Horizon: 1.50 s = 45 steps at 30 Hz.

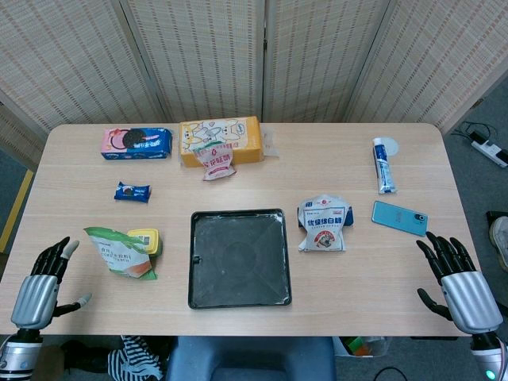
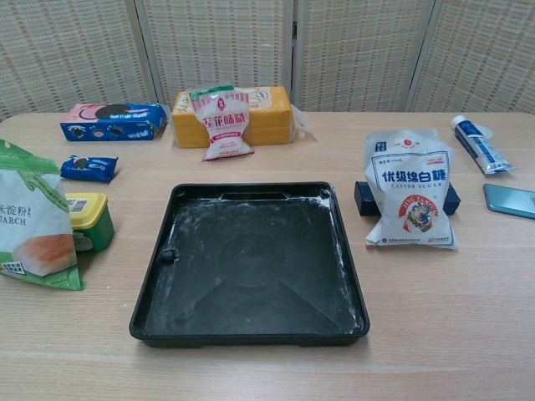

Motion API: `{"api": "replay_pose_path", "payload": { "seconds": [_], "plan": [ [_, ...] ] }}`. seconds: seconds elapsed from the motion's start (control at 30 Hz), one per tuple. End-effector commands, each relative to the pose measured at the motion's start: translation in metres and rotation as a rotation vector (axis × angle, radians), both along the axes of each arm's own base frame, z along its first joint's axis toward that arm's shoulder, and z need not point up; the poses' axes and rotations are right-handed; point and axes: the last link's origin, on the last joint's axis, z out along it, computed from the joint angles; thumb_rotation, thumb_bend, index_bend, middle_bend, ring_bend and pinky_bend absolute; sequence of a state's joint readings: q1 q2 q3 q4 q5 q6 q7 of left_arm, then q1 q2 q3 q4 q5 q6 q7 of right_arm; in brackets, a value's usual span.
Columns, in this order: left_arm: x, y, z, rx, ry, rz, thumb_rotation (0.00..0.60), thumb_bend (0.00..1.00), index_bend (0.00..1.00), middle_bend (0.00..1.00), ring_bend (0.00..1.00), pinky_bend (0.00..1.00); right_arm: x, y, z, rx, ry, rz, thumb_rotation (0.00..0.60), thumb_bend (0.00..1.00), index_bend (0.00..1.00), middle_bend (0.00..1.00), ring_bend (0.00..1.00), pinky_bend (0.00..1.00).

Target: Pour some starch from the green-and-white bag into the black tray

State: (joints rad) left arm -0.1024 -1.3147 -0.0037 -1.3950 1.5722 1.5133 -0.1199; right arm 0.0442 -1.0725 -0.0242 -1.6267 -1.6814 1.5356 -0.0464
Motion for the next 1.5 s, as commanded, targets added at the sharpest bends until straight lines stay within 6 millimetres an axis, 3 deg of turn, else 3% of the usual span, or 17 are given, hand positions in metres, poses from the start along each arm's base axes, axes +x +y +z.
{"api": "replay_pose_path", "payload": {
  "seconds": [0.03,0.33,0.47,0.53,0.63,0.7,0.8,1.07,1.5],
  "plan": [
    [0.0,0.0,-0.001,-0.005,0.009,0.003,0.6,0.19,0.0,0.0,0.0,0.12,0.0,0.0,-0.001,0.003,0.002,-0.001,0.6,0.31,0.0,0.0,0.0,0.0],
    [0.001,-0.001,-0.005,0.014,-0.015,0.032,0.6,0.18,0.0,0.0,0.03,0.23,0.001,0.0,-0.001,0.003,0.003,0.001,0.6,0.31,0.0,0.0,0.0,0.0],
    [0.004,-0.001,-0.005,0.038,-0.072,0.044,0.6,0.18,0.0,0.0,0.09,0.3,0.0,-0.002,-0.001,0.006,-0.001,-0.006,0.6,0.31,0.0,0.0,0.0,0.0],
    [0.003,-0.001,-0.006,0.051,-0.101,0.053,0.6,0.18,0.0,0.0,0.2,0.36,-0.001,-0.003,-0.001,0.01,-0.002,-0.008,0.6,0.31,0.0,0.0,0.0,0.0],
    [0.002,0.0,-0.008,0.062,-0.133,0.066,0.6,0.18,0.0,0.0,0.47,0.54,-0.001,-0.003,0.0,0.011,-0.005,-0.006,0.6,0.31,0.0,0.0,0.0,0.0],
    [0.0,0.002,-0.009,0.068,-0.153,0.086,0.6,0.18,0.0,0.0,0.58,0.64,-0.001,-0.002,0.001,0.01,-0.009,-0.004,0.6,0.31,0.0,0.0,0.0,0.0],
    [-0.004,0.005,-0.009,0.083,-0.208,0.125,0.6,0.18,0.0,0.0,0.67,0.71,0.0,-0.001,0.003,0.009,-0.013,0.002,0.6,0.31,0.0,0.0,0.0,0.0],
    [-0.015,0.008,-0.012,0.172,-0.426,0.237,0.6,0.17,0.0,0.0,0.76,0.78,0.0,0.0,0.004,0.004,-0.021,0.008,0.6,0.31,0.0,0.0,0.0,0.0],
    [-0.008,0.02,-0.058,0.075,-0.454,0.308,0.6,0.17,0.0,0.0,0.76,0.79,0.0,-0.001,0.003,0.009,-0.015,0.009,0.6,0.31,0.0,0.0,0.0,0.0]
  ]
}}
